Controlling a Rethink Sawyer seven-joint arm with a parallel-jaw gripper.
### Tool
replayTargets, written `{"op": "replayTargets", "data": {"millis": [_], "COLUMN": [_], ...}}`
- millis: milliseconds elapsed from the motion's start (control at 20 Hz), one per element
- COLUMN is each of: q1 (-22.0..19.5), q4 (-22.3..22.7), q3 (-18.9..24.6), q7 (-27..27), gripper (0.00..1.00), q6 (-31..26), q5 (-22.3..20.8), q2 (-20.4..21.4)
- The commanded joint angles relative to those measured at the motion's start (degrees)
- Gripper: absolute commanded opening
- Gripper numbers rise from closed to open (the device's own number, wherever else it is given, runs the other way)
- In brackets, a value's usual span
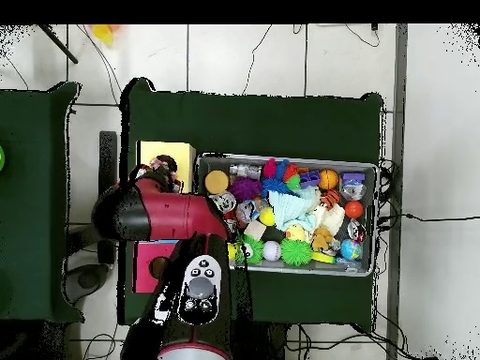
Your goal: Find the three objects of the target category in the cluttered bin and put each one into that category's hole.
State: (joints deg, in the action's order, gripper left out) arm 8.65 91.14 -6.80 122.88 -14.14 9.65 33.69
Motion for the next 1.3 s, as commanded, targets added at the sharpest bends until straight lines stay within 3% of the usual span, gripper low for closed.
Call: {"op": "replayTargets", "data": {"millis": [50,400,1100,1300], "q1": [-2.6,-1.2,-3.0,-1.5], "q4": [5.9,6.0,5.7,5.4], "q3": [4.8,3.2,6.3,5.0], "q7": [3.0,4.5,3.6,5.3], "gripper": [0.0,0.0,0.0,0.0], "q6": [-8.6,-9.5,-2.1,-0.2], "q5": [-0.9,-1.3,-2.6,-2.5], "q2": [1.9,2.4,-1.9,-2.7]}}
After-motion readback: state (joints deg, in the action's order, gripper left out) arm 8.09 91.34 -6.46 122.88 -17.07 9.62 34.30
